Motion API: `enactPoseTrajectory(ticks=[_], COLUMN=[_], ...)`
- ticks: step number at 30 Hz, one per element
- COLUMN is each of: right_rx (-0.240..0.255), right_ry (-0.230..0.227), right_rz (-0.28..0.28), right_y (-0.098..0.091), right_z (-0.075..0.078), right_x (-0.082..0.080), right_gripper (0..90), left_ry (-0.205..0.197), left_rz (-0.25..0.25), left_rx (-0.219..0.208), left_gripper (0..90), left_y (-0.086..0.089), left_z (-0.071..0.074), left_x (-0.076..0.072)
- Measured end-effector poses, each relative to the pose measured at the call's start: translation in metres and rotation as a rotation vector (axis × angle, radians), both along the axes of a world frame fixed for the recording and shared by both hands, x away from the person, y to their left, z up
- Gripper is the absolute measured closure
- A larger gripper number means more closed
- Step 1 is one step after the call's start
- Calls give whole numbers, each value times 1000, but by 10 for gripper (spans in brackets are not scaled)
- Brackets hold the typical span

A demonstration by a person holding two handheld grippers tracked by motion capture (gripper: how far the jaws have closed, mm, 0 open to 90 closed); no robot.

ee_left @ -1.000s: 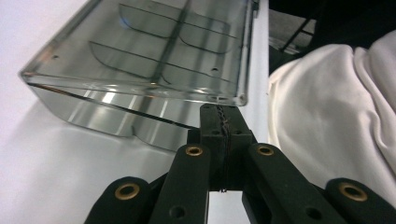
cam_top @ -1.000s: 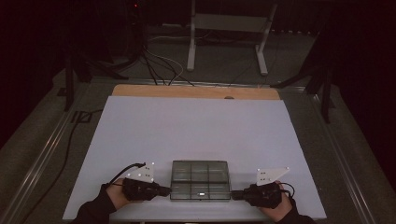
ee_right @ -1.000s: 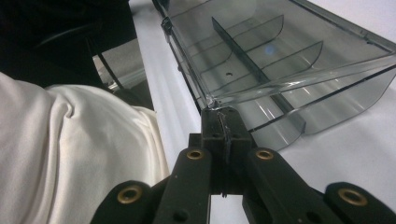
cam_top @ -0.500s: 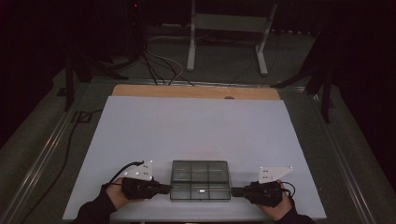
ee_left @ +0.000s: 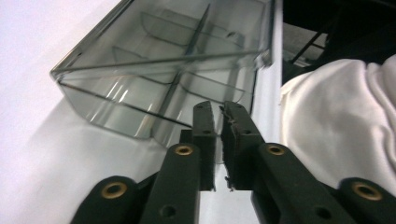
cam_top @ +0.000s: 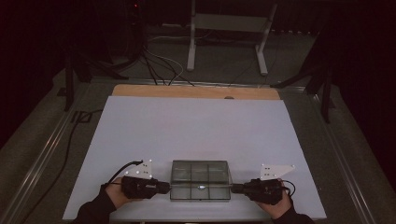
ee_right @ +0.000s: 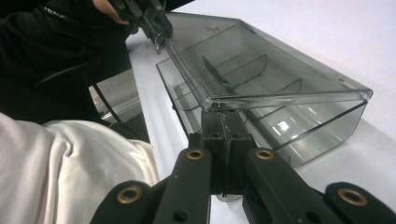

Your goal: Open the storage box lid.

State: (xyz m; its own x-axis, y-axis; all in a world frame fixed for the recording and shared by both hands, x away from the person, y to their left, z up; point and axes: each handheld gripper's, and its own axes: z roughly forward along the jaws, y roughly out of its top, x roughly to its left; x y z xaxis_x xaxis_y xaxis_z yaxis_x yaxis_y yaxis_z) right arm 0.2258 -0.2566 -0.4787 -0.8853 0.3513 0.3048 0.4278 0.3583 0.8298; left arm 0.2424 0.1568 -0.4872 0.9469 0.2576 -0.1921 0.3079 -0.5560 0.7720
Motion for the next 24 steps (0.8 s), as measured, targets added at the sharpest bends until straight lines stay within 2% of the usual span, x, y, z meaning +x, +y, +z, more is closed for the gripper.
enactPoseTrajectory(ticks=[2,5,7,10,12,13,14,15,16,19,24], right_rx=[10,18,20,24,26,28,28,28,31,35,33], right_ry=[0,-3,-6,-9,-11,-13,-13,-13,-14,-20,-23], right_rz=[-6,-18,-23,-28,-30,-32,-32,-33,-35,-39,-43], right_y=[0,0,0,0,0,0,0,0,0,0,1], right_z=[1,2,3,5,5,6,6,7,7,8,10], right_x=[1,2,2,3,3,4,4,4,4,5,8], right_gripper=[900,900,900,900,900,900,900,900,900,900,900], left_ry=[32,43,31,-3,-1,8,8,5,-1,-2,-30], left_rz=[8,14,21,76,92,86,86,89,113,121,125], left_rx=[-16,-15,-8,8,-4,-9,-9,-9,-10,-9,-16], left_gripper=[746,605,552,370,260,223,149,149,131,20,8], left_y=[0,0,-1,-2,-2,-1,-1,-1,-1,-2,-4], left_z=[0,0,-1,1,3,4,4,5,6,7,9], left_x=[2,2,2,0,1,2,2,2,4,5,7])
